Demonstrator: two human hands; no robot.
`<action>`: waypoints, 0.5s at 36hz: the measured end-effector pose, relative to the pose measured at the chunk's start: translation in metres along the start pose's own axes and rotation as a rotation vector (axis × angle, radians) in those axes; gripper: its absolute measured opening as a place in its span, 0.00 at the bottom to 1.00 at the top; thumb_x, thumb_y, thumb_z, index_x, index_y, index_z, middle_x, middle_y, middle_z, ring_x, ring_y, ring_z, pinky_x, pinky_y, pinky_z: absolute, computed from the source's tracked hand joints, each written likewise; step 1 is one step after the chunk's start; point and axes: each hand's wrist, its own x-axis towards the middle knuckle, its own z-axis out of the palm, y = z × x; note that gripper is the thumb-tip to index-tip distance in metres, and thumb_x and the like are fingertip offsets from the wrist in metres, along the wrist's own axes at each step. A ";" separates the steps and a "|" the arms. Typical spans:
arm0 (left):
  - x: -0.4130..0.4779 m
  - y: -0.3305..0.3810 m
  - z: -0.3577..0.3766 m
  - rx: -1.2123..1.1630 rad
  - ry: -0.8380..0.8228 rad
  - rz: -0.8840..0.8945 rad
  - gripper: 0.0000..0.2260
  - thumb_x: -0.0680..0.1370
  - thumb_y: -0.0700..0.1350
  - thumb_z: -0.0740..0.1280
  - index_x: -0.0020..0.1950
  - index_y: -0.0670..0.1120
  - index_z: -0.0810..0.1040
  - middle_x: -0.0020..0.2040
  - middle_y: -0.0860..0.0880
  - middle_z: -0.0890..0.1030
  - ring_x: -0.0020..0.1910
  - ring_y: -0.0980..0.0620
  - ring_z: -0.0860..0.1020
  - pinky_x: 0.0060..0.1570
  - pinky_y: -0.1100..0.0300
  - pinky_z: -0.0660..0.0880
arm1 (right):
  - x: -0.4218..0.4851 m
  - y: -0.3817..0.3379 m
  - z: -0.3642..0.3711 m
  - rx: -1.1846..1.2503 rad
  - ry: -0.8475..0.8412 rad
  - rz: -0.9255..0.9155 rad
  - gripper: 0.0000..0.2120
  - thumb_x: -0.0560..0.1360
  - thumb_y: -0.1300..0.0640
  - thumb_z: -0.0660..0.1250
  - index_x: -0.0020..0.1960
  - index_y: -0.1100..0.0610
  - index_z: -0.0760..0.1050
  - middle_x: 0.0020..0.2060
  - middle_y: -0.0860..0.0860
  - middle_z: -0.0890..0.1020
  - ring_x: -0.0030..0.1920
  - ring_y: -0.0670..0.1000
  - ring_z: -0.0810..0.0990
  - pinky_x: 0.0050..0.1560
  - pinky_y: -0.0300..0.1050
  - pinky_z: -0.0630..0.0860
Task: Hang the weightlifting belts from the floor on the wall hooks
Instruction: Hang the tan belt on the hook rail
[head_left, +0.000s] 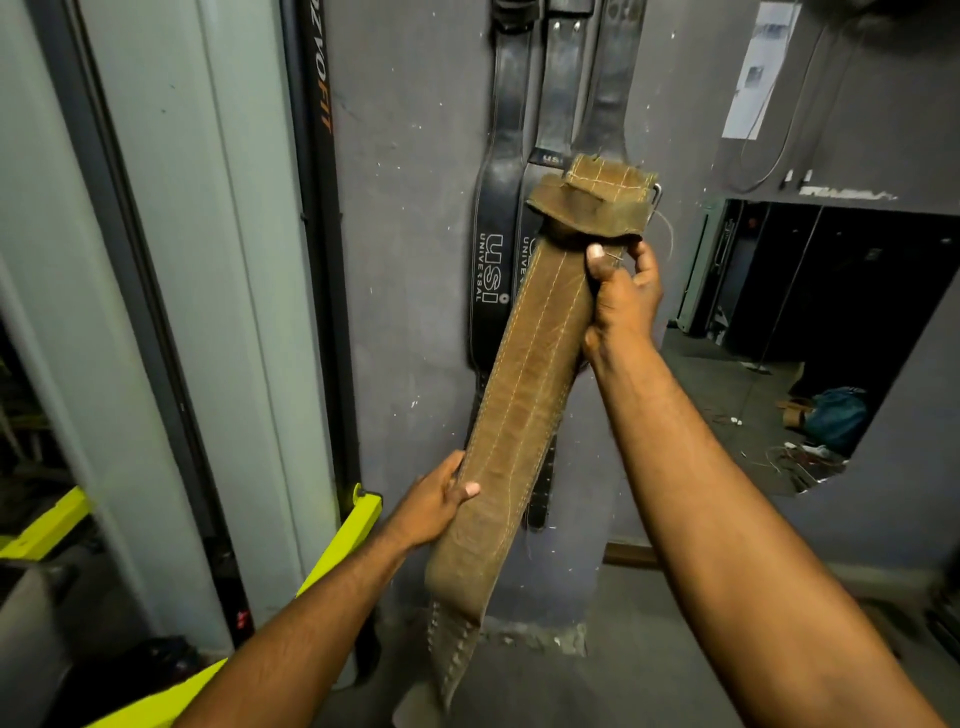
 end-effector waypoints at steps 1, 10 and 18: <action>0.001 -0.002 0.001 -0.030 -0.009 -0.012 0.23 0.77 0.64 0.65 0.69 0.56 0.70 0.62 0.51 0.81 0.61 0.51 0.81 0.64 0.43 0.76 | -0.001 0.001 -0.001 0.012 -0.022 0.008 0.20 0.74 0.68 0.70 0.62 0.52 0.74 0.53 0.58 0.84 0.57 0.61 0.83 0.59 0.64 0.79; 0.036 0.127 -0.037 -0.679 0.279 0.036 0.17 0.85 0.55 0.53 0.61 0.48 0.77 0.52 0.44 0.85 0.49 0.49 0.84 0.45 0.59 0.77 | -0.017 0.018 -0.011 -0.017 -0.315 0.027 0.22 0.75 0.68 0.69 0.67 0.57 0.71 0.46 0.49 0.87 0.48 0.52 0.85 0.52 0.54 0.82; 0.067 0.210 -0.084 -0.814 0.340 0.131 0.16 0.82 0.51 0.64 0.64 0.43 0.79 0.57 0.44 0.84 0.59 0.46 0.80 0.66 0.44 0.74 | -0.017 0.022 -0.032 -0.224 -0.554 0.119 0.23 0.76 0.70 0.66 0.67 0.52 0.72 0.54 0.55 0.84 0.54 0.55 0.84 0.56 0.54 0.81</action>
